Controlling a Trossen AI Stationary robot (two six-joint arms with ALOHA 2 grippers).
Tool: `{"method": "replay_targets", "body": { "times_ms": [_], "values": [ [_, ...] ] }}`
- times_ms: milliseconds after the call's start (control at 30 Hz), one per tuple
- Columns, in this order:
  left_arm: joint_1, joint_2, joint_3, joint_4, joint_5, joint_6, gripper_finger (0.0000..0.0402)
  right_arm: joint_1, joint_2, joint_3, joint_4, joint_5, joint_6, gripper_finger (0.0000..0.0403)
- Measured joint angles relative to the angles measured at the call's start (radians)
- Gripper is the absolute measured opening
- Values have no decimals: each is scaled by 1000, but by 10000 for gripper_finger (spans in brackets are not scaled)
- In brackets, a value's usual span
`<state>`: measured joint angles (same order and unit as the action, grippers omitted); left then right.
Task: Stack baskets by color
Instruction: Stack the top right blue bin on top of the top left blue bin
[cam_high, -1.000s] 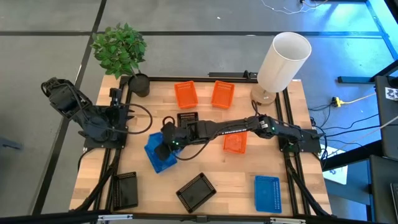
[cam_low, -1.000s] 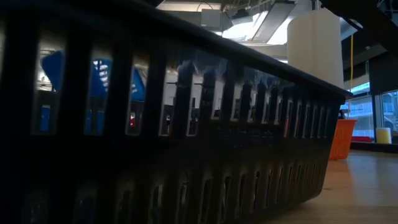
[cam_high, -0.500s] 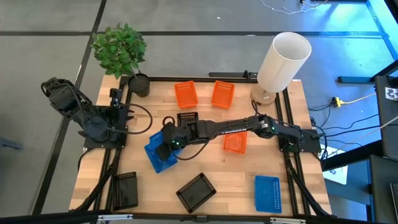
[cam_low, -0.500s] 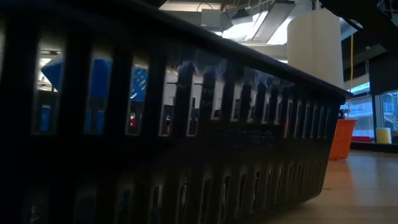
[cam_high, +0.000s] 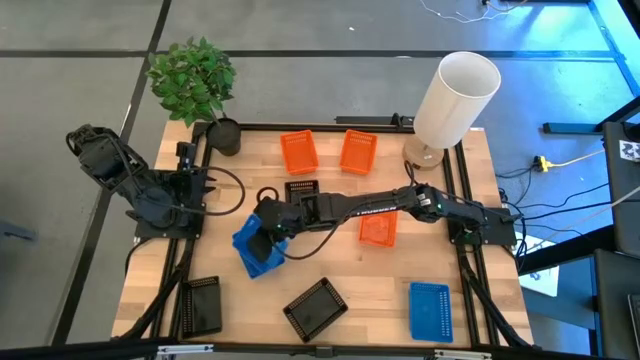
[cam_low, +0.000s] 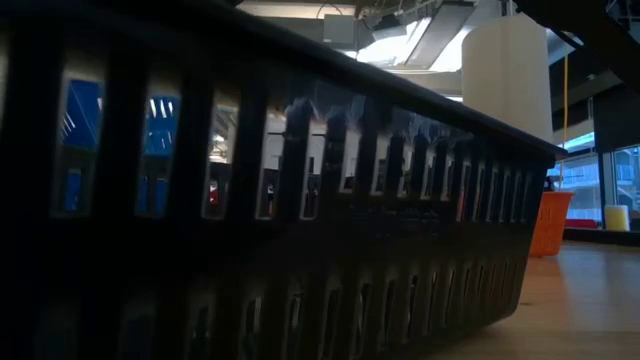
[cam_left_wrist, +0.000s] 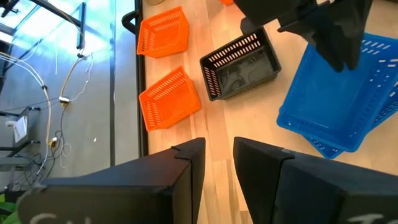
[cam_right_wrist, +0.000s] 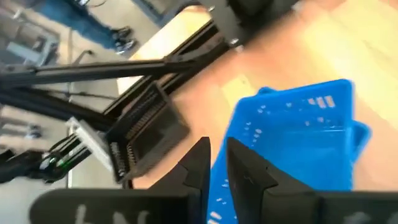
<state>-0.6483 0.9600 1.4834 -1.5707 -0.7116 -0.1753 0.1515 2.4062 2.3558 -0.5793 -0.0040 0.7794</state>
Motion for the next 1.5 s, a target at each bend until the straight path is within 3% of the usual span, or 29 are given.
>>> {"method": "replay_targets", "body": {
  "times_ms": [267,633,900,1233,1500],
  "values": [
    [0,0,0,0,12,-7,76,-13,-2,0,-124,-119,-31,47],
    [0,0,0,0,76,-61,76,-60,-43,0,-218,-111,-76,46],
    [0,0,0,0,75,-81,76,-81,-57,0,-456,-96,-78,46],
    [0,0,0,0,75,-87,76,-81,-48,-11,-475,-117,-111,46],
    [0,0,0,0,75,-88,76,-80,-32,-12,-481,-199,-133,46]
  ]
}}
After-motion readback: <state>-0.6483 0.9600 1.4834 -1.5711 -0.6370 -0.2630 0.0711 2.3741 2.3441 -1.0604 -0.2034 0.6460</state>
